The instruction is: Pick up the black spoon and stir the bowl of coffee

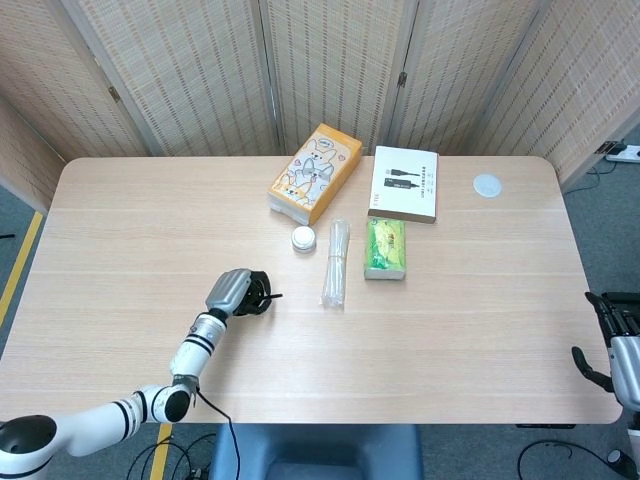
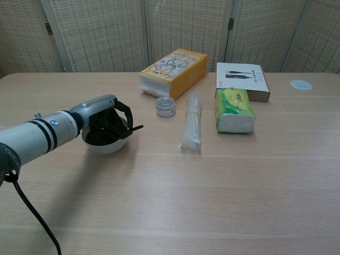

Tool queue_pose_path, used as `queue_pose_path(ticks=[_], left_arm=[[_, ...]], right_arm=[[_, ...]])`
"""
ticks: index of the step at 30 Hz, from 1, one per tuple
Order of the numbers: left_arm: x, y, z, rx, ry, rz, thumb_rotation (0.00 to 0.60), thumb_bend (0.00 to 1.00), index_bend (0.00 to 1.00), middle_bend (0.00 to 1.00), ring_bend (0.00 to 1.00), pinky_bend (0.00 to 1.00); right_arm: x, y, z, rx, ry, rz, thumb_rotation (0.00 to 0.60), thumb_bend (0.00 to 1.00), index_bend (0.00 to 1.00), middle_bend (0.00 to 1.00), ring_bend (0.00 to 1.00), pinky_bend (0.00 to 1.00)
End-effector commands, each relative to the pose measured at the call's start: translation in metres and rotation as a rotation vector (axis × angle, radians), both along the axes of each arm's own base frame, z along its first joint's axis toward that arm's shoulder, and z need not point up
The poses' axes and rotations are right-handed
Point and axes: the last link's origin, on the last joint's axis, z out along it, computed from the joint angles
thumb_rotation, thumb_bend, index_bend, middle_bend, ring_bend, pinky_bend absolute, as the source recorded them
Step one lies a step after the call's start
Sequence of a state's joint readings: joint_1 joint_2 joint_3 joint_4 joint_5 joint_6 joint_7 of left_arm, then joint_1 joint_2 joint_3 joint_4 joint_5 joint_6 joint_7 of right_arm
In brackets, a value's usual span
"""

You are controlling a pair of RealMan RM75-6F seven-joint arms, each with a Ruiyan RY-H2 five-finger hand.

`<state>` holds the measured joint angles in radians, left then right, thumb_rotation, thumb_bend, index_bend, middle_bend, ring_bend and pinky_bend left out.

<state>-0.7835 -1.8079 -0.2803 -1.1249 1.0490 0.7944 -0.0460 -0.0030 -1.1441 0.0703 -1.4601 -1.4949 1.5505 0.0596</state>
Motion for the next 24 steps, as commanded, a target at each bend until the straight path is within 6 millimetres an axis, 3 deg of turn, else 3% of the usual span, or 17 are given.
queue_pose_path(ticks=[1, 6, 12, 14, 20, 24], left_arm=[[0.002, 0.007, -0.001, 0.015, 0.011, 0.006, 0.600, 0.45, 0.62, 0.94, 0.93, 0.99], [-0.005, 0.017, 0.004, 0.053, 0.010, 0.054, 0.600, 0.45, 0.62, 0.94, 0.93, 0.99], [-0.014, 0.010, 0.013, 0.063, -0.006, 0.063, 0.600, 0.45, 0.58, 0.94, 0.93, 0.99], [-0.016, 0.007, 0.015, 0.055, 0.005, 0.059, 0.600, 0.44, 0.50, 0.93, 0.93, 0.98], [-0.017, -0.001, 0.027, 0.055, 0.022, 0.043, 0.600, 0.33, 0.02, 0.89, 0.91, 0.94], [-0.017, -0.006, 0.044, 0.077, 0.012, 0.028, 0.600, 0.28, 0.00, 0.85, 0.88, 0.91]], right_arm=[[0.000, 0.001, 0.000, -0.002, 0.000, -0.002, 0.600, 0.27, 0.10, 0.18, 0.27, 0.25], [0.001, 0.001, 0.000, -0.002, 0.001, 0.002, 0.600, 0.27, 0.10, 0.18, 0.27, 0.25], [0.003, 0.000, -0.001, 0.003, 0.001, 0.011, 0.600, 0.27, 0.10, 0.19, 0.28, 0.25], [0.005, -0.001, -0.002, 0.004, 0.000, 0.021, 0.600, 0.27, 0.10, 0.19, 0.28, 0.25], [0.006, 0.000, 0.000, -0.003, 0.001, 0.027, 0.600, 0.27, 0.10, 0.19, 0.28, 0.25], [0.007, 0.002, 0.002, -0.013, 0.006, 0.027, 0.600, 0.27, 0.10, 0.19, 0.28, 0.25]])
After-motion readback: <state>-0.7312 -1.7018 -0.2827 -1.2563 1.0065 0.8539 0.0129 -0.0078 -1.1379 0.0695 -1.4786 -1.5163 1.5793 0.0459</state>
